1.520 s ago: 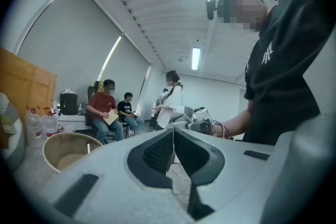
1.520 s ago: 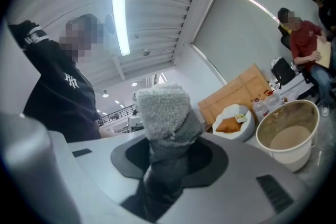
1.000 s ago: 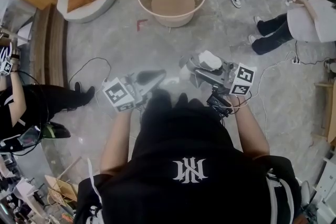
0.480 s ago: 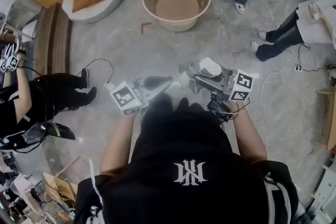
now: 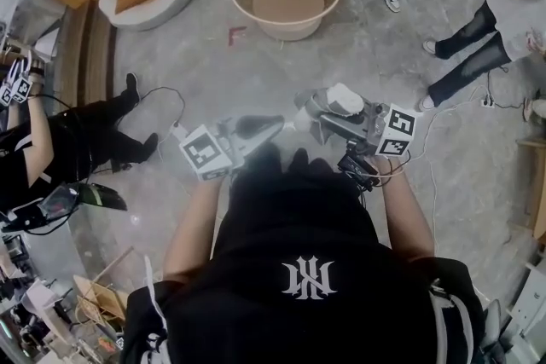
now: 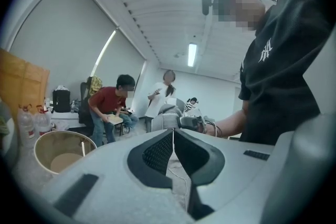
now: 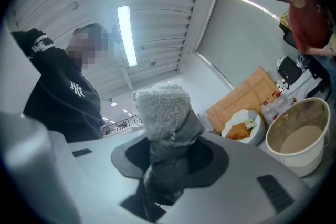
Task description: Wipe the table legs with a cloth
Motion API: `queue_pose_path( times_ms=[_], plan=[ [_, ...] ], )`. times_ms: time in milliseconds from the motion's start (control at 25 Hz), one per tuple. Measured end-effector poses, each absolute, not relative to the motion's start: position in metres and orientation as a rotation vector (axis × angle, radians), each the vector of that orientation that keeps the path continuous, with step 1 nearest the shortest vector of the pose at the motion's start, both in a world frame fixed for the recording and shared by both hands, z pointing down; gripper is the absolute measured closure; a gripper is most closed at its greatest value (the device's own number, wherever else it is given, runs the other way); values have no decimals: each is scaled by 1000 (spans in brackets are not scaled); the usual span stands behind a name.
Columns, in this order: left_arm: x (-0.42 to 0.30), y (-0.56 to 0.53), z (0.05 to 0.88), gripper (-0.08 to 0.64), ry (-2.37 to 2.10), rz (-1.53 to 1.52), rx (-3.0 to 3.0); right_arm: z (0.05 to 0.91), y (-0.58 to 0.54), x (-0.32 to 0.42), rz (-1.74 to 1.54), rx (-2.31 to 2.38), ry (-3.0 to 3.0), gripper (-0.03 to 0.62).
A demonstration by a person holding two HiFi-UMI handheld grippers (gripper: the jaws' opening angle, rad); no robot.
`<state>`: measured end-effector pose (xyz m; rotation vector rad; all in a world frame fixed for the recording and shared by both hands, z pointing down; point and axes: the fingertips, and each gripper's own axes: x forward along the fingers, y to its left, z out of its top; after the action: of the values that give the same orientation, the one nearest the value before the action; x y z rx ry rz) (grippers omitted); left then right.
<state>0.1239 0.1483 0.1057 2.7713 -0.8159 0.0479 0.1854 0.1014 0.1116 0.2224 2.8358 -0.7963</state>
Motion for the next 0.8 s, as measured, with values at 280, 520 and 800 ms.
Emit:
queue_pose_path(
  times_ms=[280,520,800],
  plan=[
    [119,145,123,554,-835,57,2743,113,101,183,-789,261,2837,463],
    [119,143,124,554,-848,46,2724,112,101,184,-841,299,2807,463],
    [109,135,121,554,-868,68,2753,109,105,178,-823,396,2789,463]
  ],
)
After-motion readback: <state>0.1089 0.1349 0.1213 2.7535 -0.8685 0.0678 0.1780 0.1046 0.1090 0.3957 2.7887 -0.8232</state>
